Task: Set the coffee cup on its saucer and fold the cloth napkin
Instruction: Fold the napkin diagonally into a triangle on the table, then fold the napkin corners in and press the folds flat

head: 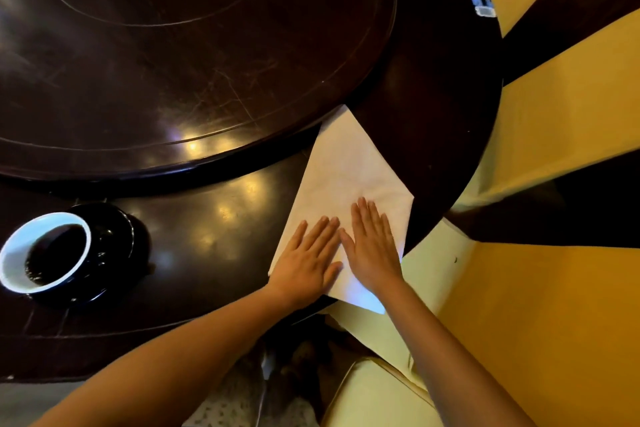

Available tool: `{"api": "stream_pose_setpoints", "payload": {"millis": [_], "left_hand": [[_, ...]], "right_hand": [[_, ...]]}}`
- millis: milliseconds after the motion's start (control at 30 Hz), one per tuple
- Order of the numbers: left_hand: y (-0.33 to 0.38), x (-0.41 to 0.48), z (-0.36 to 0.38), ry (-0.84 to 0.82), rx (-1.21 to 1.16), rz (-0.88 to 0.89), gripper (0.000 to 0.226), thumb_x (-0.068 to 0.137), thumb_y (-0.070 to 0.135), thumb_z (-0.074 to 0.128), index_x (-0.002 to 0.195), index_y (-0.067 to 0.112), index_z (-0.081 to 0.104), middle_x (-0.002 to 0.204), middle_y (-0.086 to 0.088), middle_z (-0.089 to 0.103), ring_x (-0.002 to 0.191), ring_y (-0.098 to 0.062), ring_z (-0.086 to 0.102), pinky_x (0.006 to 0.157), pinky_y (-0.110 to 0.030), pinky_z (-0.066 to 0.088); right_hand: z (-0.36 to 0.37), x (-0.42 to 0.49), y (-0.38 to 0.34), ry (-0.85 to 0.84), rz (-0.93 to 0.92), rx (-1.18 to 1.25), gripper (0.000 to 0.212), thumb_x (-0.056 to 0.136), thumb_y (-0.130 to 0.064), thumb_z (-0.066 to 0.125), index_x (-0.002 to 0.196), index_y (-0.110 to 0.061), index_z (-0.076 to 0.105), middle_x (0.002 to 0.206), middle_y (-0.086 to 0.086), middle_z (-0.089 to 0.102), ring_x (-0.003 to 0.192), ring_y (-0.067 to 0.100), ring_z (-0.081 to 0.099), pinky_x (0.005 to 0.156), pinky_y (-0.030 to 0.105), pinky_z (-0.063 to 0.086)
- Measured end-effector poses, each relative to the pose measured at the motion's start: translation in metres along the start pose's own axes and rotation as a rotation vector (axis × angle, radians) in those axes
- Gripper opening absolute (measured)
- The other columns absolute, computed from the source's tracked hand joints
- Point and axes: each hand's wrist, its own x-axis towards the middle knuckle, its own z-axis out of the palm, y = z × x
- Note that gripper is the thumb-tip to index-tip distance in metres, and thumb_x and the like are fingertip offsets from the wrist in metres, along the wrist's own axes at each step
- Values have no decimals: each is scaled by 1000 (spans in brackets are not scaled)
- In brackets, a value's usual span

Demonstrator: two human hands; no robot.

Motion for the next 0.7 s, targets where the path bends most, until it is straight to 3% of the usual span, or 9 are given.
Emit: {"api": "stream_pose_setpoints", "payload": {"millis": [100, 200, 300, 367, 433, 500, 567, 633, 700], "left_hand": [[0, -2, 1, 23, -46, -15, 64, 86, 55, -9, 142, 24, -12, 150, 3, -20, 136, -16, -27, 112, -37, -23], [-3, -1, 6, 30, -42, -23, 63, 90, 54, -4, 145, 23, -2, 154, 1, -6, 140, -19, -14, 112, -40, -12], [-6, -1, 7, 40, -31, -11, 59, 96, 49, 7, 145, 16, 19, 152, -5, 20, 140, -25, 14, 110, -44, 6], [-6, -2, 7, 74, -28, 11, 59, 97, 49, 9, 143, 15, 24, 150, -6, 27, 139, -25, 21, 109, -43, 10], [-9, 2, 2, 116, -100, 21, 61, 96, 50, 8, 141, 15, 28, 148, -7, 32, 137, -25, 26, 111, -42, 14], [-15, 19, -11, 127, -180, 20, 61, 95, 51, 13, 139, 14, 32, 145, -10, 40, 132, -28, 37, 108, -40, 30], [-24, 53, -24, 165, -166, 63, 56, 92, 46, 30, 133, 10, 43, 135, -15, 52, 119, -32, 53, 92, -42, 47], [-31, 94, -40, 181, -140, 109, 54, 87, 38, 37, 132, 9, 47, 135, -17, 51, 119, -34, 53, 90, -43, 47], [-32, 133, -57, 135, -83, 151, 53, 91, 29, 41, 141, 14, 33, 148, -12, 35, 133, -30, 36, 101, -40, 36]], "right_hand": [[3, 7, 19, 59, 82, -36, 84, 81, -58, -23, 147, -13, 0, 157, 5, -1, 143, 18, -7, 115, 35, -7], [-6, 30, 46, 139, 254, -51, 75, 89, -55, -7, 148, -11, 7, 157, 8, 9, 145, 22, 5, 116, 40, -1], [-16, 51, 67, 110, 349, -45, 63, 97, -48, 10, 148, -12, 5, 158, 5, 5, 145, 19, 1, 117, 43, -1], [-23, 59, 76, 103, 404, -9, 61, 98, -46, 13, 148, -13, 3, 158, 3, 1, 145, 18, -3, 117, 43, -4], [-29, 60, 81, 195, 475, 110, 58, 99, -42, 15, 148, -11, 14, 158, 5, 11, 145, 19, 4, 116, 43, -1], [-33, 48, 78, 416, 514, 249, 54, 98, -38, 21, 137, -7, 41, 146, 12, 40, 138, 27, 29, 112, 45, 19], [-34, 33, 70, 636, 540, 291, 42, 93, -29, 30, 110, -7, 62, 115, 13, 64, 112, 35, 51, 91, 44, 39], [-26, 21, 62, 699, 537, 264, 26, 90, -21, 42, 92, -9, 65, 94, 12, 67, 93, 35, 54, 77, 40, 41], [-17, 14, 56, 663, 513, 240, 17, 88, -17, 50, 86, -10, 66, 88, 10, 67, 86, 34, 55, 73, 37, 41]]}}
